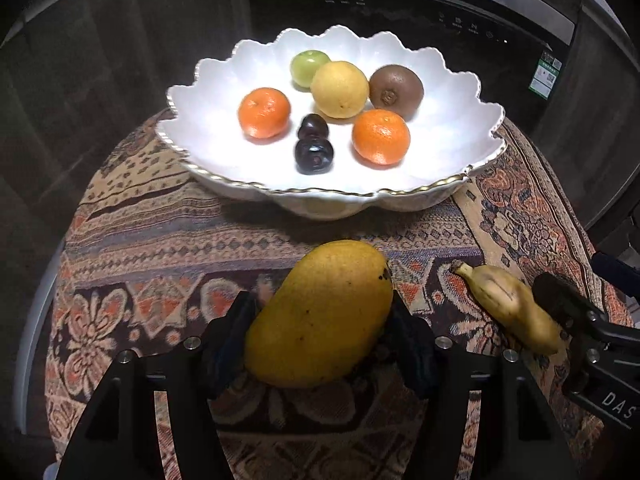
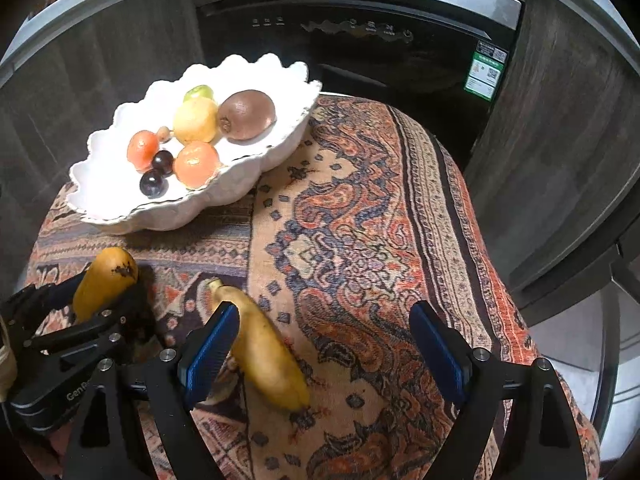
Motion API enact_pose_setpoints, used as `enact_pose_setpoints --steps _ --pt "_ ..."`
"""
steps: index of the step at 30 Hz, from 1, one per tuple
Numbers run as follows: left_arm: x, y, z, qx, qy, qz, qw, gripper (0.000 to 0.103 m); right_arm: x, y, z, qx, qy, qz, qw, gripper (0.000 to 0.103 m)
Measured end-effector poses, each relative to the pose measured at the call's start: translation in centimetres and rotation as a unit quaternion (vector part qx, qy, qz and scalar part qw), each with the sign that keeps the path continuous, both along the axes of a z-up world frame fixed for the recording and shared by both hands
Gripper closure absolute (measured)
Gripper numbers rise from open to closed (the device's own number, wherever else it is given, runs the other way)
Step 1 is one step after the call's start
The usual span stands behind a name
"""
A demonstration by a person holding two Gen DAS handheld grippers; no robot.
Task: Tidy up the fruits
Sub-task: 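Grasp the small banana with the right tool while the left tool holds the mango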
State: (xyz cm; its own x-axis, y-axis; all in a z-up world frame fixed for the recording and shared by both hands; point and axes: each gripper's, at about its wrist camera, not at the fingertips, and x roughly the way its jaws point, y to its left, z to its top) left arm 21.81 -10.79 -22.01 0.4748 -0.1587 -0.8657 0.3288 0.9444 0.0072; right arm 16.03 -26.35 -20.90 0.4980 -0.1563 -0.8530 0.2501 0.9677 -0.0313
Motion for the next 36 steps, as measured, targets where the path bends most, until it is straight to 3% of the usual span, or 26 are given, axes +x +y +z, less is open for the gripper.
enact_pose_setpoints --steps 9,14,26,36 --pt "-0.4 2.1 -0.2 -0.007 0.023 0.036 0.9991 0.040 0.2 1.8 -1.0 0.013 0.009 0.034 0.999 0.017" --pt "-0.3 2.2 -0.5 -0.001 0.032 0.042 0.9986 0.040 0.4 1.9 -2.4 0.020 0.029 0.043 0.998 0.038" --pt "-0.6 2.5 0.2 -0.006 0.029 0.045 0.9986 0.040 0.4 2.7 -3.1 0.026 0.037 0.077 0.996 0.068" --pt "-1.4 2.3 2.6 -0.016 0.009 0.038 0.9991 0.040 -0.1 1.8 -1.0 0.050 0.020 0.060 0.997 0.071"
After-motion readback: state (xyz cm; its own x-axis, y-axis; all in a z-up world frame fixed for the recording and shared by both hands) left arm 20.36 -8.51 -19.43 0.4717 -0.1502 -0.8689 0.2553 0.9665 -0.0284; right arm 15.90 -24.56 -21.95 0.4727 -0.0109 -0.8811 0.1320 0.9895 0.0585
